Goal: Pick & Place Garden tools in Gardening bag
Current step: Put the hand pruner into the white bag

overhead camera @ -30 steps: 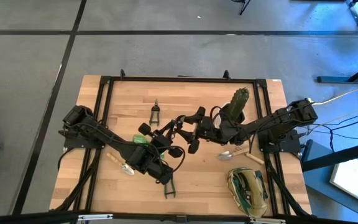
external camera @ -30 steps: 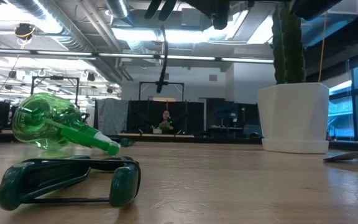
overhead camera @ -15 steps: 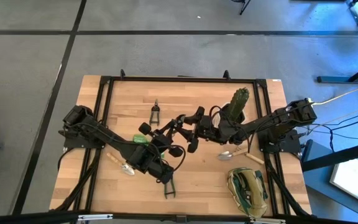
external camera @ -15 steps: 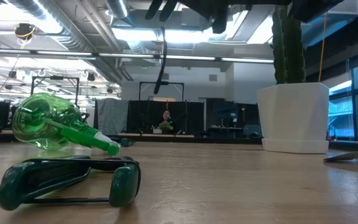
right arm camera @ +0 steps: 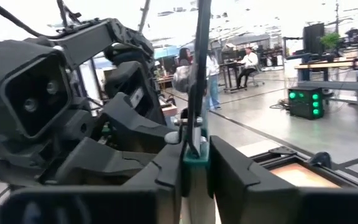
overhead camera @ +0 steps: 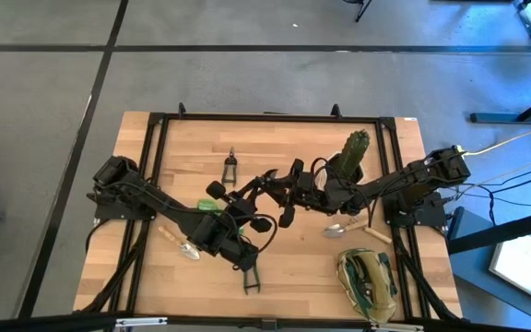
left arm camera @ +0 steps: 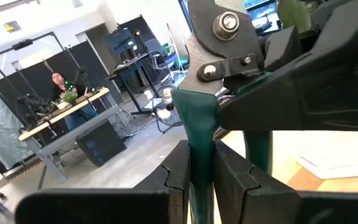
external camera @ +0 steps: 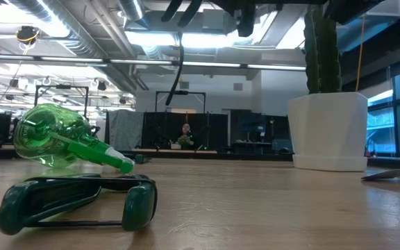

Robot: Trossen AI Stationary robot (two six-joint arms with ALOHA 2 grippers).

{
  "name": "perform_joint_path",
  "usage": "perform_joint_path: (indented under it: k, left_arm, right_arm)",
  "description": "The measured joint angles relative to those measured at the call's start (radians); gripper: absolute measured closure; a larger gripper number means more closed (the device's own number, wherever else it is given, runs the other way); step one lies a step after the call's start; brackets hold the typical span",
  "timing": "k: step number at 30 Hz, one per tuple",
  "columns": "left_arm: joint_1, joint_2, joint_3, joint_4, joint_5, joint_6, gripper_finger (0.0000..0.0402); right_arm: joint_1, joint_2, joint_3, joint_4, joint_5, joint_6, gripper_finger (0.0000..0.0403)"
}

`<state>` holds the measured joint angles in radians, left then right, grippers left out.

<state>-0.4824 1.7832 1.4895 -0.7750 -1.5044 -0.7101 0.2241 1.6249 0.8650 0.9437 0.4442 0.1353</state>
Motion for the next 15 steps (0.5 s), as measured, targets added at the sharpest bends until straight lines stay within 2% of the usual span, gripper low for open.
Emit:
perform_joint_path:
  k: [7,15]
  left_arm:
    - [0.005,-0.002,0.0,-0.001,0.022,0.031,0.0362]
    - [-0.014,-0.001,0.0,-0.007,0.063,0.06,0.0277]
  right_arm:
    - [0.01,0.0,-0.001,-0.006,0.007,-0.004,0.0349]
    - [0.038,-0.01,-0.001,-0.016,0.05,-0.042,0.035]
